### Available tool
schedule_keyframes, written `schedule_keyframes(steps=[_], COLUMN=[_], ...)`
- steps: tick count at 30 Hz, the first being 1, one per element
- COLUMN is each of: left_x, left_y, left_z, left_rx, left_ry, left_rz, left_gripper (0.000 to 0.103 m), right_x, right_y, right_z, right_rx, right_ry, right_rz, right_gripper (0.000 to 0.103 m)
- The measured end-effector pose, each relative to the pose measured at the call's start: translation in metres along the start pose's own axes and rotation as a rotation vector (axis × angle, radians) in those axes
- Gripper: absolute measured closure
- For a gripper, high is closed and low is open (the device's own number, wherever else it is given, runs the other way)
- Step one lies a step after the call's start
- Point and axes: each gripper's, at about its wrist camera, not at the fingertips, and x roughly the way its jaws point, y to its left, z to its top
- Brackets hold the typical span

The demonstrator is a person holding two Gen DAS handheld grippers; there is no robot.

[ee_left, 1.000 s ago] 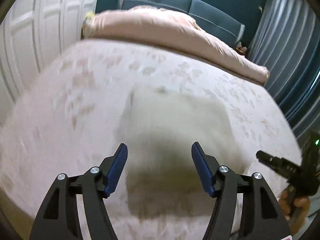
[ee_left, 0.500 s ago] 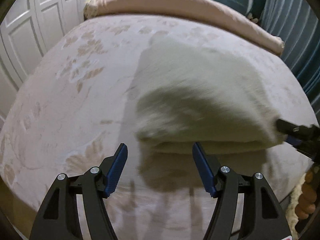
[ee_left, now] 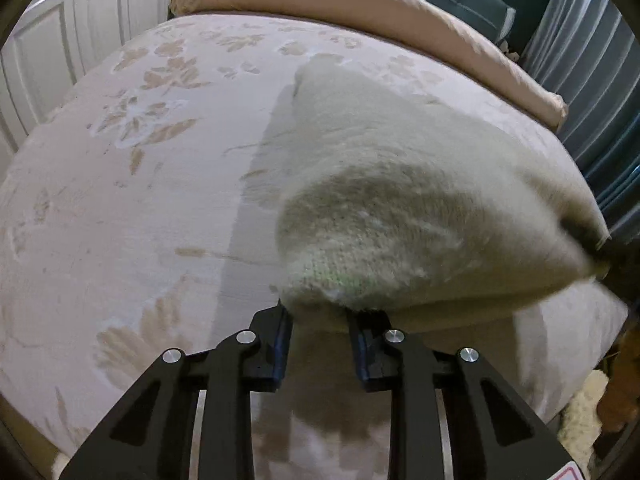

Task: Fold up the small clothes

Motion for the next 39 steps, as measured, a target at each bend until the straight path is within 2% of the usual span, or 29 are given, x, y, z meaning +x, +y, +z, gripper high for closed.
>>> schedule_keyframes(steps=[1,2,3,4,5,7,9,13,15,17,18,20,21,22,24,26,28,29,30,32,36,39], left_x=[0.0,0.005,0.012,0.017,0.021,0.014,-0.003,-0.055,-0.077,-0.077,-0.069,-0.049,-0.041,-0.034,-0.026,-0.018,-0.005,0.001,0.005,0.005,0.005,0.003], left_y=[-0.004,-0.008,-0.011,-0.012,-0.012,-0.014,-0.014,-0.015,-0.012,-0.011,-0.013,-0.018,-0.022,-0.026,-0.031,-0.03,-0.026,-0.026,-0.028,-0.037,-0.034,-0.037], left_z=[-0.001,-0.004,-0.007,-0.01,-0.014,-0.016,-0.017,-0.017,-0.009,0.006,0.014,0.025,0.029,0.031,0.033,0.03,0.027,0.023,0.02,0.017,0.019,0.02], left_rx=[-0.009,-0.023,-0.033,-0.042,-0.061,-0.069,-0.073,-0.054,-0.113,-0.153,-0.161,-0.151,-0.148,-0.15,-0.143,-0.123,-0.115,-0.106,-0.081,-0.018,-0.04,-0.027], left_ry=[0.002,0.016,0.033,0.043,0.035,0.013,0.011,-0.064,-0.124,-0.141,-0.136,-0.113,-0.1,-0.09,-0.084,-0.078,-0.048,-0.037,-0.031,-0.041,-0.038,-0.038], left_rz=[-0.017,-0.022,-0.022,-0.014,0.0,0.001,0.007,-0.012,-0.048,-0.082,-0.072,-0.047,-0.037,-0.032,-0.036,-0.014,0.011,0.023,0.041,0.099,0.094,0.114], left_gripper=[0.08,0.079,0.079,0.078,0.078,0.078,0.078,0.079,0.079,0.079,0.079,0.079,0.079,0.079,0.079,0.075,0.073,0.07,0.067,0.067,0.067,0.067], right_x=[-0.007,-0.002,0.011,0.039,0.048,0.031,0.01,-0.016,-0.012,0.003,0.015,0.045,0.05,0.047,0.013,-0.005,0.015,0.044,0.058,0.048,0.006,-0.005], right_y=[-0.004,-0.017,-0.029,-0.049,-0.06,-0.062,-0.052,-0.032,-0.03,-0.03,-0.029,-0.03,-0.031,-0.029,-0.015,-0.013,-0.028,-0.041,-0.049,-0.04,-0.015,-0.004], right_z=[0.003,0.002,-0.001,-0.012,-0.019,-0.021,-0.018,-0.01,-0.001,0.007,0.01,0.011,0.012,0.015,0.025,0.028,0.019,0.008,-0.001,0.004,0.012,0.007], right_rx=[-0.01,0.003,0.013,0.026,0.055,0.101,0.082,0.006,-0.005,-0.01,-0.021,-0.033,-0.041,-0.044,-0.085,-0.108,-0.103,-0.104,-0.095,-0.105,-0.085,-0.087], right_ry=[-0.021,-0.005,0.041,0.147,0.179,0.131,0.084,0.01,0.012,0.035,0.073,0.156,0.173,0.175,0.063,0.003,0.064,0.153,0.17,0.15,0.045,-0.008], right_rz=[-0.012,-0.044,-0.085,-0.142,-0.132,-0.083,-0.097,-0.097,-0.081,-0.063,-0.062,-0.089,-0.079,-0.071,-0.026,-0.034,-0.091,-0.145,-0.139,-0.148,-0.154,-0.183], right_gripper=[0.07,0.07,0.069,0.066,0.064,0.061,0.06,0.06,0.057,0.053,0.051,0.063,0.085,0.088,0.088,0.089,0.088,0.088,0.089,0.086,0.084,0.083])
